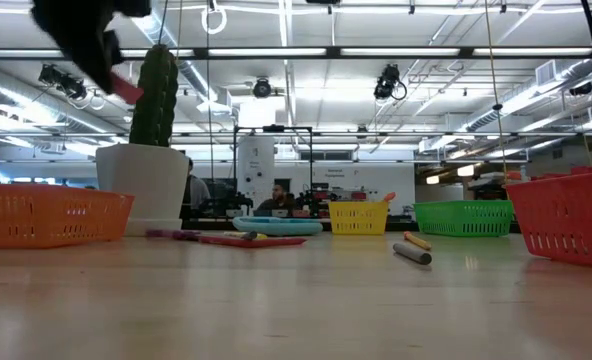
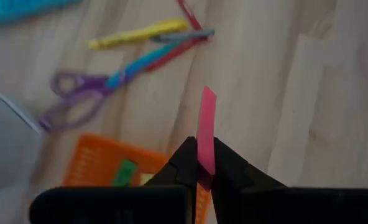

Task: Sort crayons/erasers/pens/pencils in bins
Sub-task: Put the pink eraser into the orange bin

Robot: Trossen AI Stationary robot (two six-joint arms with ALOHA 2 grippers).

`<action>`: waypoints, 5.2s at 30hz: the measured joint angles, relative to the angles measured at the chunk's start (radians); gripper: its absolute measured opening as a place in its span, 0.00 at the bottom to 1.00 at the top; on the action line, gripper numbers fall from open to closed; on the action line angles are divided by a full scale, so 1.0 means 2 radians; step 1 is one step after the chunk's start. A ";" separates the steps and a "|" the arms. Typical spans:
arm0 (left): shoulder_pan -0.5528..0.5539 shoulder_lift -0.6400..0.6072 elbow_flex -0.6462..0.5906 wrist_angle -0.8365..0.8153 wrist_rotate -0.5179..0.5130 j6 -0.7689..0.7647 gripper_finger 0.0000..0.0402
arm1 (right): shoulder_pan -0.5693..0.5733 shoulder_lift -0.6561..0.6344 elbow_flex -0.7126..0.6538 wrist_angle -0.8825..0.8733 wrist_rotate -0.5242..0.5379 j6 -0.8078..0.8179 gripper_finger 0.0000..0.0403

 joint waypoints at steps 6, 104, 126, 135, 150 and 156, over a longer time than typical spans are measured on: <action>-0.022 -0.049 -0.092 0.034 0.003 -0.154 0.06 | -0.011 0.000 0.000 -0.032 -0.001 -0.019 0.43; 0.014 0.064 -0.207 0.087 -0.005 -0.485 0.40 | -0.079 0.000 0.000 -0.116 -0.042 -0.164 0.43; 0.014 0.064 -0.181 -0.007 -0.020 -0.472 0.34 | -0.081 0.000 0.000 -0.116 -0.043 -0.151 0.43; 0.014 0.064 -0.181 0.019 -0.020 -0.473 0.33 | -0.081 0.000 0.000 -0.116 -0.043 -0.142 0.43; 0.014 0.082 -0.181 0.025 -0.027 -0.429 0.29 | -0.081 0.000 0.000 -0.116 -0.043 -0.144 0.43; 0.014 0.082 -0.181 0.018 -0.028 -0.429 0.27 | -0.081 0.000 0.000 -0.114 -0.043 -0.149 0.43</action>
